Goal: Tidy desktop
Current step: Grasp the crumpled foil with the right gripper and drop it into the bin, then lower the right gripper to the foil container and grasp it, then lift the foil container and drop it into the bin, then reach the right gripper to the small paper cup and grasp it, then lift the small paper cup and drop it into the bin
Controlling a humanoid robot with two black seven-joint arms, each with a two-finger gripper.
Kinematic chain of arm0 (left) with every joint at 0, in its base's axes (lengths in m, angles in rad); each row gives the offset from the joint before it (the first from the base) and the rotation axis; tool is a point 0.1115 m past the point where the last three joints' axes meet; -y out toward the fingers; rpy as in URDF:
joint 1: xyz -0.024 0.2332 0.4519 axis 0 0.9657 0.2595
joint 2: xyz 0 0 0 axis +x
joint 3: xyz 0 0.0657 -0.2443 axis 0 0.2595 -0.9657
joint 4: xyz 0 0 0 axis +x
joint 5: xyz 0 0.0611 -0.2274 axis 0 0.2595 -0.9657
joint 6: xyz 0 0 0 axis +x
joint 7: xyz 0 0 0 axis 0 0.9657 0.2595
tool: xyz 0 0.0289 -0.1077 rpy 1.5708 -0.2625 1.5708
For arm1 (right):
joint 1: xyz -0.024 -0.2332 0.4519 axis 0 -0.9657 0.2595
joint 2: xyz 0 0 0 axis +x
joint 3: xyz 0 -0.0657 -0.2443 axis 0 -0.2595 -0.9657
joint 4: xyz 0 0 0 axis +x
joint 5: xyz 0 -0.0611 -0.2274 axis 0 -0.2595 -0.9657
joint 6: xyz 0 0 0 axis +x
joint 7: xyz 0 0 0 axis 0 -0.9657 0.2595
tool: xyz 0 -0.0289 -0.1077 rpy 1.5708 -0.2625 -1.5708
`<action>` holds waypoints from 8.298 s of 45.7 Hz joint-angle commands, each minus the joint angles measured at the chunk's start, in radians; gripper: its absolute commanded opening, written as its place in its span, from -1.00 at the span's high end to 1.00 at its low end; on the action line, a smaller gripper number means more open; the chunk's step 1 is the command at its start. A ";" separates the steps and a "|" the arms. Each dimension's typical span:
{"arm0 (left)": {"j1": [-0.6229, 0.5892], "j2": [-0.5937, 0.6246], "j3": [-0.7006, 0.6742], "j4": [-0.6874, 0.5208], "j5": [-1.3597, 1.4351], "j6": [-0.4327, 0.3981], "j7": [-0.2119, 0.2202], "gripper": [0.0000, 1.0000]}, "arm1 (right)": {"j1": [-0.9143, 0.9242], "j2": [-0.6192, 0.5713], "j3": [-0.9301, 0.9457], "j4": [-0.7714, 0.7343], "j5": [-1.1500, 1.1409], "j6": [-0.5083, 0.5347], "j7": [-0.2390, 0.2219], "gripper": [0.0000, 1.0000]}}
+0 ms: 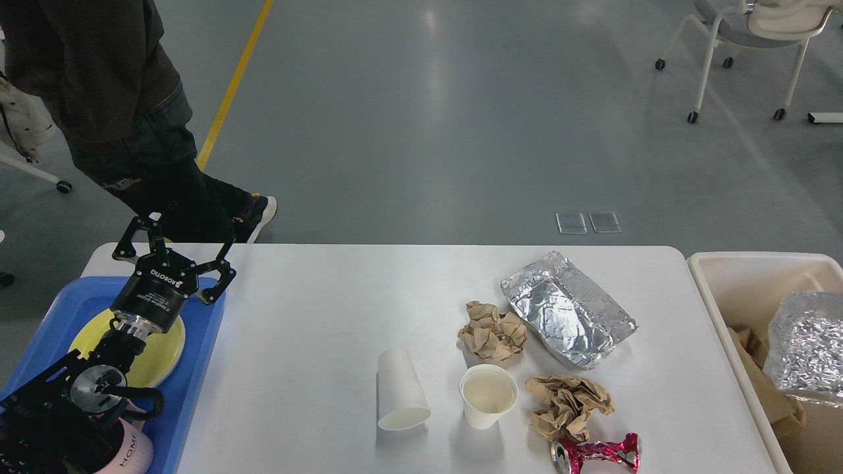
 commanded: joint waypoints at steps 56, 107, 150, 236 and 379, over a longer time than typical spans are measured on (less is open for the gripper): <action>0.002 0.002 -0.003 0.000 0.001 0.000 0.000 -1.00 | 1.965 -0.207 -0.586 1.160 -0.187 0.934 0.045 -1.00; 0.000 0.000 0.001 0.000 0.000 0.000 0.000 -1.00 | 0.461 0.247 -0.026 0.599 0.433 0.007 -0.233 1.00; 0.000 0.000 -0.002 0.000 0.000 0.000 0.000 -1.00 | 1.648 -0.210 -0.491 0.897 0.043 0.754 -0.219 1.00; 0.000 0.000 0.000 0.000 0.000 0.000 0.000 -1.00 | 0.824 -0.375 -0.162 0.965 -0.080 0.073 -0.163 -1.00; 0.000 0.000 0.000 0.000 0.000 0.000 0.000 -1.00 | 1.703 -0.213 -0.262 0.953 -0.216 0.934 -0.188 1.00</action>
